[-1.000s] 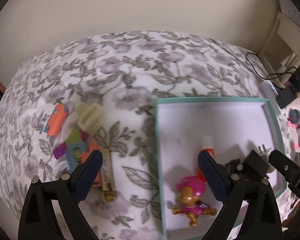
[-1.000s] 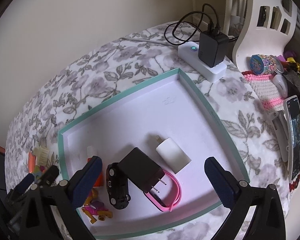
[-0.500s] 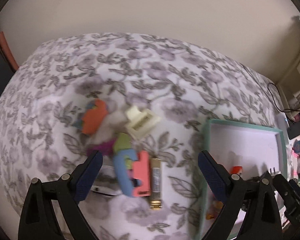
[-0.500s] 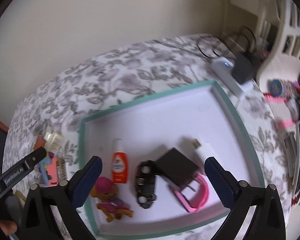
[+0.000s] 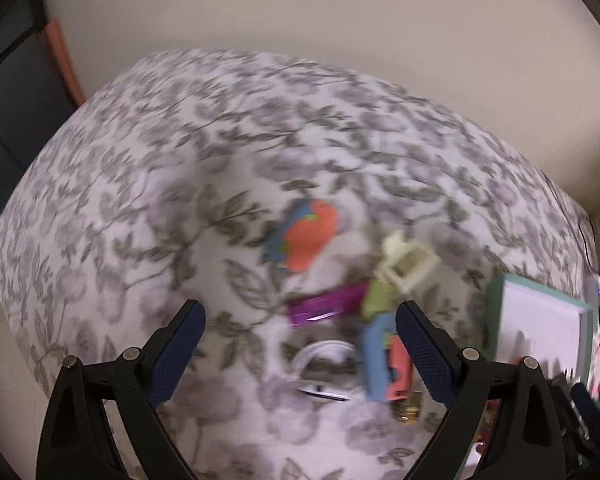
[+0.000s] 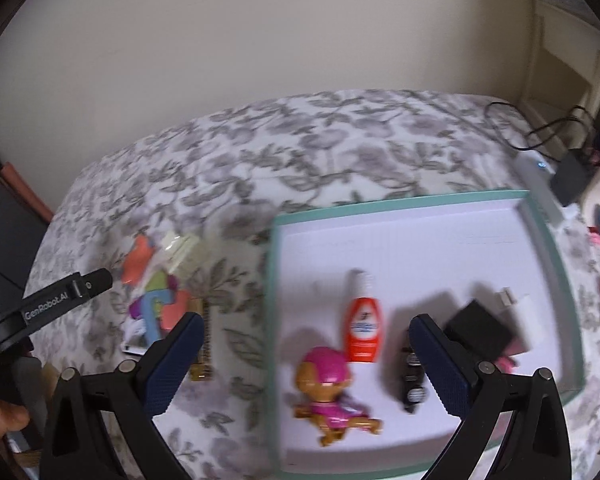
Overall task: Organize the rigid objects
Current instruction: 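Move both grippers back over the item pile on the bed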
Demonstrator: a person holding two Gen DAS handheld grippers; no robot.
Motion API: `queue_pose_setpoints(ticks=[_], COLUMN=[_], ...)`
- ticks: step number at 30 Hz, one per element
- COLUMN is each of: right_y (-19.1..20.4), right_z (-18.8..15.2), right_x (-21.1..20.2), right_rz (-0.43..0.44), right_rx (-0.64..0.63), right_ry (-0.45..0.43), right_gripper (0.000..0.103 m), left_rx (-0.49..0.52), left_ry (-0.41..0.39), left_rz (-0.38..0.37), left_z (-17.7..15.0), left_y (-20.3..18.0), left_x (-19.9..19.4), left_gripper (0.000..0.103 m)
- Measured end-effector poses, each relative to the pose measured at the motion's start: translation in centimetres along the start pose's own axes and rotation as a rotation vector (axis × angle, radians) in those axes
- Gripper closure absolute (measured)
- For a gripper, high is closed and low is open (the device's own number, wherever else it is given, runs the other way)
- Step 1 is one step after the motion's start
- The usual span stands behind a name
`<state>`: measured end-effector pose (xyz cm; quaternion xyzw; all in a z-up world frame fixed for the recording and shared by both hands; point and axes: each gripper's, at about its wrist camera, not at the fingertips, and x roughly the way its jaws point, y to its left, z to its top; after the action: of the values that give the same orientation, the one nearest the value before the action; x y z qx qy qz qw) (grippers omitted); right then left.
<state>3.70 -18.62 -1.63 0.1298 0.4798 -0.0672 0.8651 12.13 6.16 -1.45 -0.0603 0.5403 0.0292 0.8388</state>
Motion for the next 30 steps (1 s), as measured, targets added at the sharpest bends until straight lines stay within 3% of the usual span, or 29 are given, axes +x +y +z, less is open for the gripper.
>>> queue_pose_setpoints(ticks=[7, 12, 16, 20, 26, 30], right_y=[3.4, 5.3, 6.2, 6.8, 7.3, 8.1], right_z=[-0.2, -0.5, -0.9, -1.6, -1.8, -1.9], right_x=[1.7, 3.2, 4.5, 5.9, 6.1, 5.7], right_rz=[0.044, 0.074, 0.06, 0.051, -0.001, 0.015], right_rx=[-0.066, -0.088, -0.113, -0.136, -0.177, -0.214], right_ry=[0.038, 0.083, 0.124, 0.17, 0.164, 0.161], right_gripper=[0.0, 0.0, 0.002, 0.013, 0.018, 0.029], left_rx=[-0.119, -0.167, -0.148, -0.113, -0.053, -0.018], left_ry=[-0.012, 0.021, 0.091, 0.148, 0.208, 0.23], left_rz=[-0.028, -0.033, -0.037, -0.056, -0.07, -0.067], left_z=[0.6, 0.6, 0.2, -0.3, -1.1, -1.3], left_y=[4.9, 6.6, 6.5, 5.6, 3.9, 3.1], left_x=[-0.2, 0.8, 2.1, 3.5, 5.0, 5.5], left_gripper=[0.007, 0.007, 0.007, 0.007, 0.007, 0.007])
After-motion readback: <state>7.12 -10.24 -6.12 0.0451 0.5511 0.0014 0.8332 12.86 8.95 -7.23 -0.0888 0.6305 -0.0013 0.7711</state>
